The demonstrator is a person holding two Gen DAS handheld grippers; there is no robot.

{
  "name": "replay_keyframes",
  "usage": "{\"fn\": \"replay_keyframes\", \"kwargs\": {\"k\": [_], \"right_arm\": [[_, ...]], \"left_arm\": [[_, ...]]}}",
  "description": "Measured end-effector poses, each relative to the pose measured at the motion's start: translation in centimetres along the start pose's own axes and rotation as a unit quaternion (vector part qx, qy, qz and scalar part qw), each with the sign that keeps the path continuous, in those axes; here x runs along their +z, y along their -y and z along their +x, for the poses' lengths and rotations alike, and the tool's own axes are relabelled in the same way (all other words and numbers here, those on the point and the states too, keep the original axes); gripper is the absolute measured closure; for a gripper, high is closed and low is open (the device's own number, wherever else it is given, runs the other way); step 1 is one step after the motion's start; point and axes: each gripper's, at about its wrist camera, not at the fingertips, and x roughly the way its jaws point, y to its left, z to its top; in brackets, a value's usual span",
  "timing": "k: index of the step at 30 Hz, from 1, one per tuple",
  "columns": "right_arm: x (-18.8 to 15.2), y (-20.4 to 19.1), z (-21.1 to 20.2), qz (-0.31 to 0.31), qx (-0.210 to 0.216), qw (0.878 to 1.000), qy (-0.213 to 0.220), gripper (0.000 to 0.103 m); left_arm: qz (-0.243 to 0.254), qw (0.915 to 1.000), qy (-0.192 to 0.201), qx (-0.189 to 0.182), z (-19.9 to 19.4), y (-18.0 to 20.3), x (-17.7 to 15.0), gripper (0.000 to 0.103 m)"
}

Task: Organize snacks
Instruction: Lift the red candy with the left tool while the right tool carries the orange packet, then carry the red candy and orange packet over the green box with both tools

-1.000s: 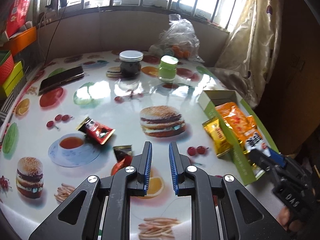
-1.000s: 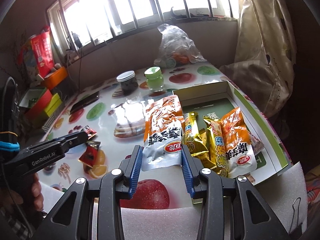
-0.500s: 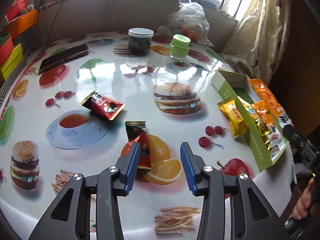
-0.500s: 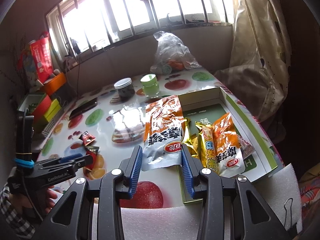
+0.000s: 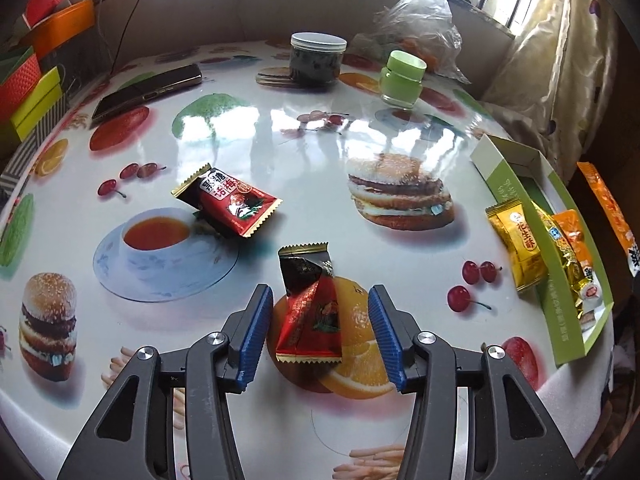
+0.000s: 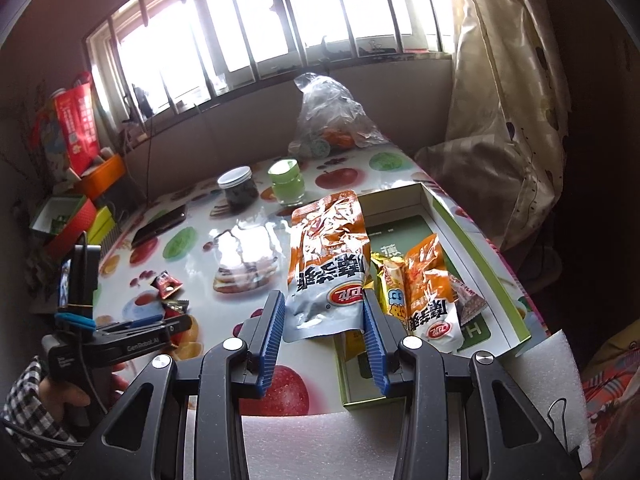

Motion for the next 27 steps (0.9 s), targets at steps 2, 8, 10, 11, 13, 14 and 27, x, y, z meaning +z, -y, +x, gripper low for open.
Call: {"fn": "replay_keyframes", "kwargs": {"k": [2,8,10,11,13,14,27], "right_arm": [[0.0,0.0,0.0,-0.001,0.002,1.0,0.0,0.066],[0.0,-0.3,0.2,-0.001,0.006,1.0,-0.002,0.067],[0.0,-0.4,0.3,-0.002,0.007,1.0,-0.003,0.066],[0.0,-0.5,0.3,-0.002,0.008,1.0,-0.004,0.066],[0.0,-0.5,0.4,-0.002,0.009,1.0,-0.005,0.066],[0.0,-0.5,0.4,-0.002,0.01,1.0,-0.005,0.067],[-0.1,-0.8,0.3,-0.005,0.011,1.0,-0.003,0.066]], "left_arm": [[-0.008,0.9999,0.005,-0.005,-0.1,-0.3,-0.1,0.052],[-0.018,0.9997,0.012,0.01,-0.2,-1.0,-0.1,0.059],[-0.021,0.9996,0.013,0.012,-0.2,-1.1,-0.1,0.07],[-0.021,0.9996,0.013,0.014,-0.2,-1.1,-0.1,0.077],[-0.019,0.9996,0.013,0.016,-0.1,-1.2,0.0,0.077],[-0.018,0.9996,0.013,0.017,-0.1,-1.1,0.0,0.077],[-0.007,0.9995,0.029,-0.01,-2.1,0.1,0.3,0.078]]}}
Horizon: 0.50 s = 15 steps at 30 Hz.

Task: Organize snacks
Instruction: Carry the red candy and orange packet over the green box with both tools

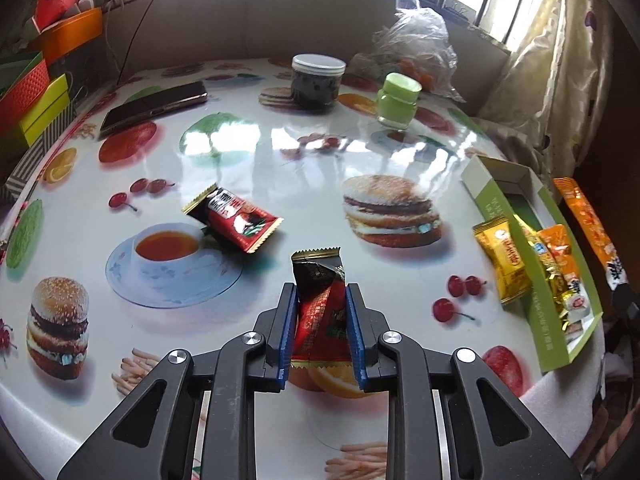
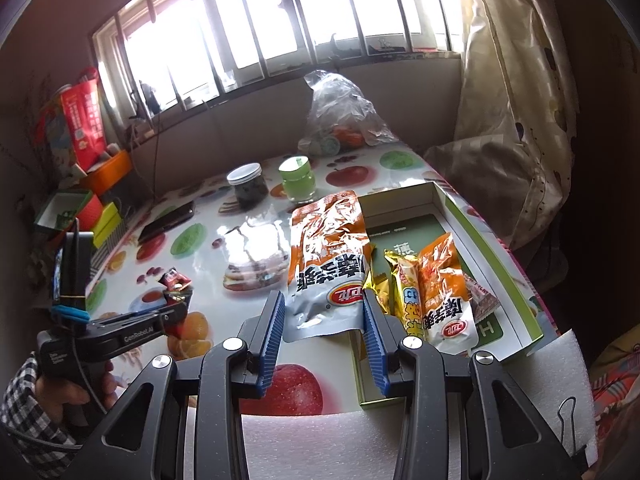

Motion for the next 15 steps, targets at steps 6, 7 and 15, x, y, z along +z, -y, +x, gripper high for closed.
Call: {"fn": "replay_keyframes", "kwargs": {"k": [6,7,15], "right_arm": [[0.3,0.3,-0.8,0.002,-0.006,1.0,0.009,0.066],[0.4,0.4,-0.9,0.002,-0.007,1.0,0.01,0.066],[0.6,1.0,-1.5,0.003,-0.015,1.0,0.015,0.066]], "left_arm": [[0.011,0.9996,0.011,-0.025,-1.3,1.6,0.6,0.078],[0.013,0.9994,0.012,-0.03,-1.4,1.9,0.7,0.078],[0.031,0.9976,0.021,-0.059,-2.1,4.5,1.6,0.078]]}}
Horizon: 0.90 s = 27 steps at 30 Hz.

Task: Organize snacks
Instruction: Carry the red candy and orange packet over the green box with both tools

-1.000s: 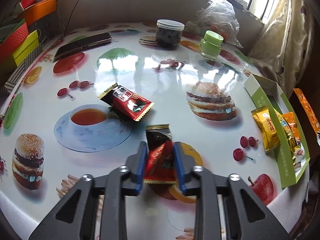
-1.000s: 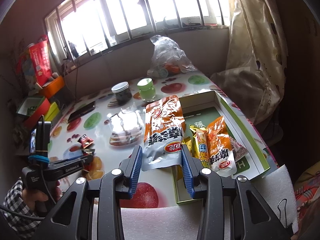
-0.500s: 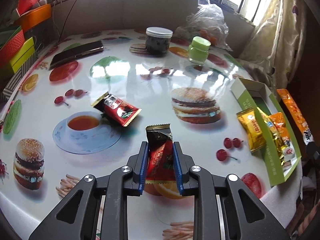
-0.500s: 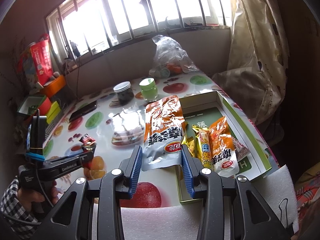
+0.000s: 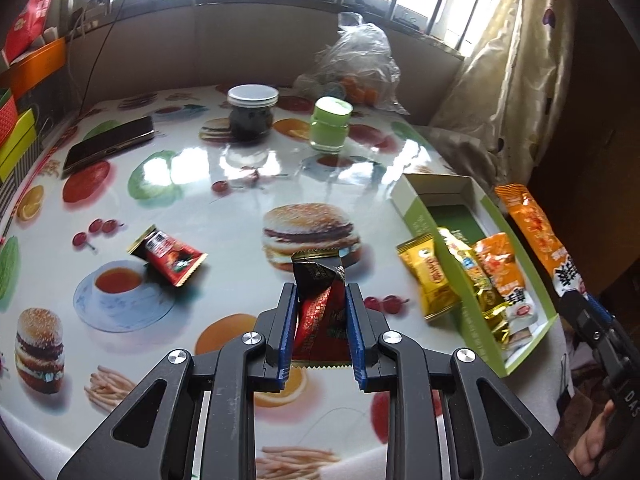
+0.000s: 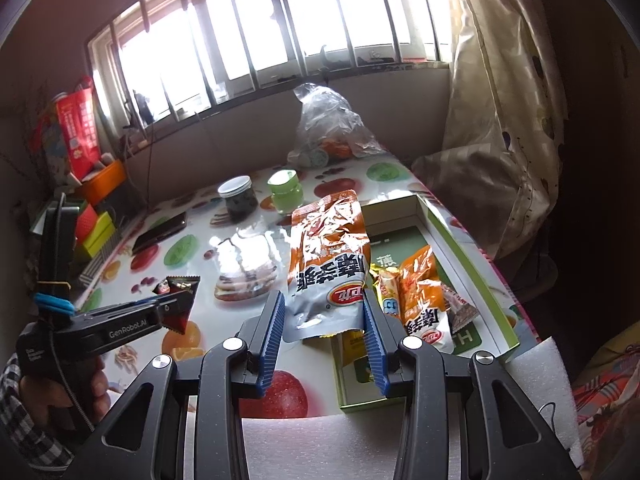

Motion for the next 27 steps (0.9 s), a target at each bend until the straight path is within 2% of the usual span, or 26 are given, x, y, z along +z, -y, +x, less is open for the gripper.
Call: {"fn": "replay_keyframes", "kwargs": {"k": [11,27], "right_arm": [[0.4,1.6,-0.6,0.009,-0.017,1.0,0.005,0.066],[0.4,4.3,-0.3,0.026,-0.033,0.999,0.0,0.066]], "left_arm": [[0.023,0.9988,0.003,-0.043,0.3,4.1,1.4,0.078],[0.061,0.995,-0.01,-0.078,1.9,9.3,2.5,0.078]]}}
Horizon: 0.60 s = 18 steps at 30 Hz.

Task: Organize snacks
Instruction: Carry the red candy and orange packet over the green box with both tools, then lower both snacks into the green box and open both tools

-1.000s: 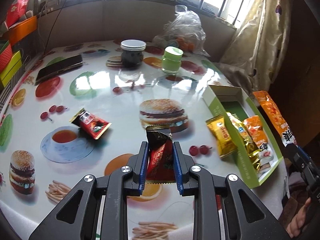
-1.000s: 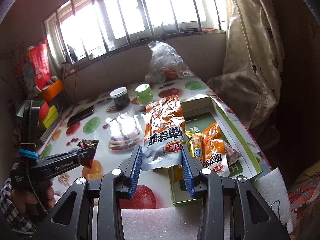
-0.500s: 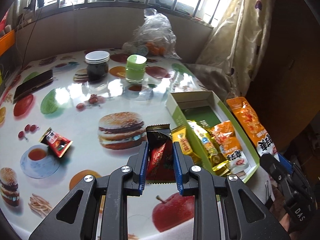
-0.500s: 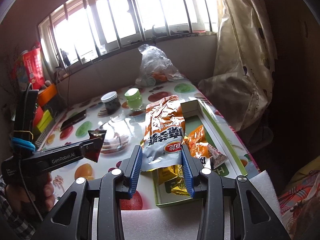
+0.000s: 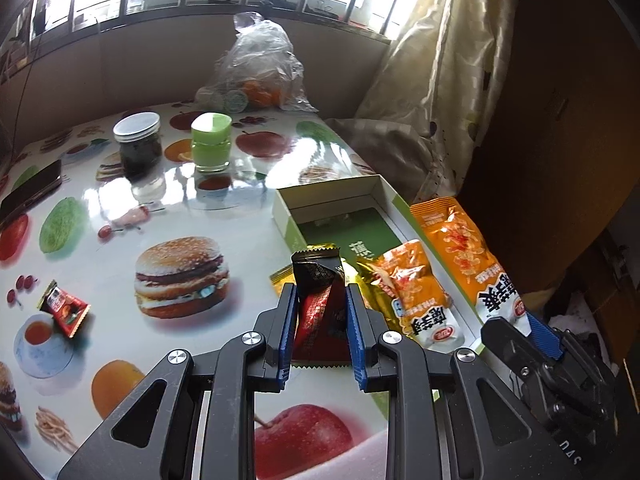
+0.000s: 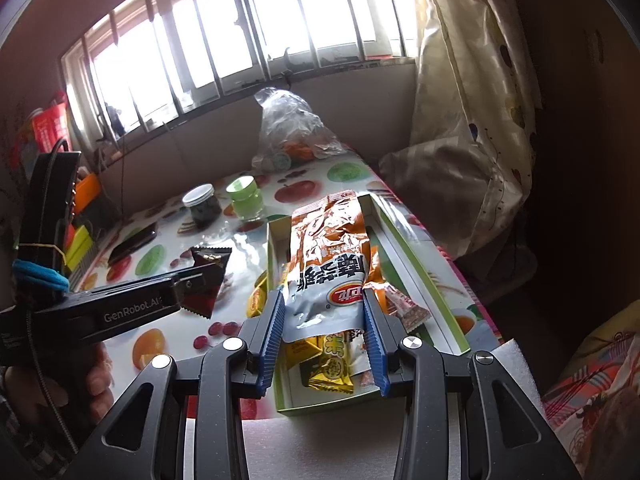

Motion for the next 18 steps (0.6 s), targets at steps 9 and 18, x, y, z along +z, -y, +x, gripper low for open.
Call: {"fn": "replay_keyframes", "kwargs": {"k": [9,18], "right_arm": [[-0.2,1.6,1.1,0.008,-0.009,1.0,-0.013,0.066],[-0.7,3.0,2.9,0.012,-0.02,0.999,-0.035,0.066]], "left_arm": [[0.016,0.9997,-0.013,-0.01,1.9,2.2,0.5,0.078],[0.023,0.9992,-0.029,-0.013,4.2,3.7,0.6,0.078]]}}
